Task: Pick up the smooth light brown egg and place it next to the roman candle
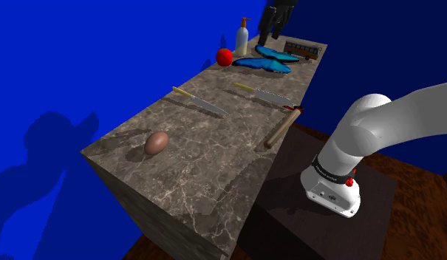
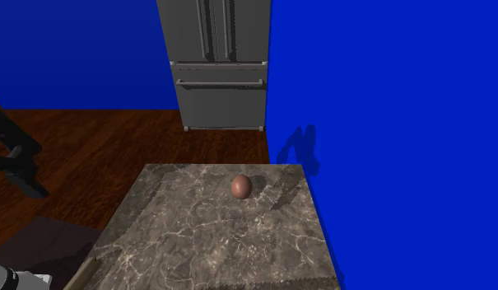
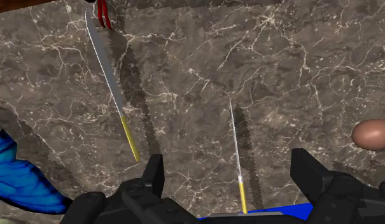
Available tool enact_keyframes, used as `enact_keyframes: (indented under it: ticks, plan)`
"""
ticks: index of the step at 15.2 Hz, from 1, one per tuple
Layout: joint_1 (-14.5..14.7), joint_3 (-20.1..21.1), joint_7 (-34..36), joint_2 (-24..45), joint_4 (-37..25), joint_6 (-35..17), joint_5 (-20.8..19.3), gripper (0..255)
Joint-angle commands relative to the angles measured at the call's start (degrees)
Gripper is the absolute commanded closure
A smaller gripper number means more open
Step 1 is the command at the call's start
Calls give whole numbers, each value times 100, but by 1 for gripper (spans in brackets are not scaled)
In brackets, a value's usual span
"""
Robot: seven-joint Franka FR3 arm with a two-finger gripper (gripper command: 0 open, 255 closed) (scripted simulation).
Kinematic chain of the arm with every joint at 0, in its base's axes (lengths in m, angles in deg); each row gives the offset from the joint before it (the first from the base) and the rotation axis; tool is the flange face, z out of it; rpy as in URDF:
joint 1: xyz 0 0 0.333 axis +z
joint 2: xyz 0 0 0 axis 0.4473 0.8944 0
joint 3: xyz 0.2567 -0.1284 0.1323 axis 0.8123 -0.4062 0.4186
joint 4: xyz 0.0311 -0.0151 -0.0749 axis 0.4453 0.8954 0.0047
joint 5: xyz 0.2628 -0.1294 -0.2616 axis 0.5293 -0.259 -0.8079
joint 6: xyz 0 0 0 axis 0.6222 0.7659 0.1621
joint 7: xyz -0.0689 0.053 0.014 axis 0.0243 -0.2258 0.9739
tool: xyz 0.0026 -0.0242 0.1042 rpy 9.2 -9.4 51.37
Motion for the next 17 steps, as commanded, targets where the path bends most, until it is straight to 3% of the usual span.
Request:
enact_keyframes:
  ticks: [1,9,17]
  plan:
    - [0,0,0,0,0,0,0,0]
    - [14,926,1727,71,876,-951,791,0]
    - [15,1980,3434,836,1143,-2137,1525,0]
